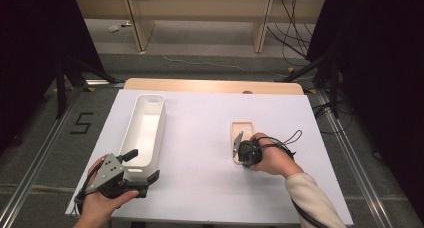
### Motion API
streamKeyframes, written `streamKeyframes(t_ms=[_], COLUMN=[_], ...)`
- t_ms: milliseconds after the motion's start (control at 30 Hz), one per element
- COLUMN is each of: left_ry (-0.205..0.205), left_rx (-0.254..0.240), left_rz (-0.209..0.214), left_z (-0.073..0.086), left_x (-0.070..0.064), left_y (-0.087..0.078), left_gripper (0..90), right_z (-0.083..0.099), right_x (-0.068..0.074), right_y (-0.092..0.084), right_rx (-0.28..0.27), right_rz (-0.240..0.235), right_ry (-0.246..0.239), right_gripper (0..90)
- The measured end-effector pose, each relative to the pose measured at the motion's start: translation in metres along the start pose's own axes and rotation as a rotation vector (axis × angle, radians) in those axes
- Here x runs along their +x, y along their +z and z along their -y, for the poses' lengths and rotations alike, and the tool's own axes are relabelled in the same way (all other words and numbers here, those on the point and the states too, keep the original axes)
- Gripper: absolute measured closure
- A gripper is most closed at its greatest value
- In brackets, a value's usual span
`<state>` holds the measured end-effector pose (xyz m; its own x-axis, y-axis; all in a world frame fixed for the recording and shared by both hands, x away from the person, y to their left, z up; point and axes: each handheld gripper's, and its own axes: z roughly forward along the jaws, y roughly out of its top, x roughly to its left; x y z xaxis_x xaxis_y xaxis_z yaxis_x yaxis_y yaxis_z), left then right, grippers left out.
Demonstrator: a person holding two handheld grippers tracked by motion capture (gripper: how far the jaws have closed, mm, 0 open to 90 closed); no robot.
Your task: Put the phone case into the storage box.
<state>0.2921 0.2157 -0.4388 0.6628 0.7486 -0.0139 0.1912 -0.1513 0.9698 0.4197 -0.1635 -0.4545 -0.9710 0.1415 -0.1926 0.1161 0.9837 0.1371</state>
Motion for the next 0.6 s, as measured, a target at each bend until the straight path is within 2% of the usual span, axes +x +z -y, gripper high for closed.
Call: streamKeyframes(t_ms=[100, 200, 467, 600], left_ry=[0.001, -0.002, -0.001, 0.000], left_rx=[0.000, 0.000, -0.001, -0.001], left_rz=[0.000, 0.000, 0.002, 0.002], left_z=[-0.0001, 0.0000, 0.0001, 0.0000], left_x=[-0.0002, -0.0006, -0.0007, -0.0010], left_y=[-0.0002, -0.0002, -0.0001, -0.0004], left_gripper=[3.4, 3.4, 3.4, 3.4], right_z=[-0.0009, -0.0022, -0.0034, -0.0040], right_x=[0.0007, 0.0002, 0.0012, 0.0027], right_y=[0.0003, 0.0001, 0.0007, 0.0007], right_rx=[0.000, 0.010, 0.016, 0.027], right_rz=[0.000, -0.002, 0.006, 0.014], right_ry=[0.003, -0.017, -0.033, -0.030], right_gripper=[76.5, 77.5, 81.0, 82.0])
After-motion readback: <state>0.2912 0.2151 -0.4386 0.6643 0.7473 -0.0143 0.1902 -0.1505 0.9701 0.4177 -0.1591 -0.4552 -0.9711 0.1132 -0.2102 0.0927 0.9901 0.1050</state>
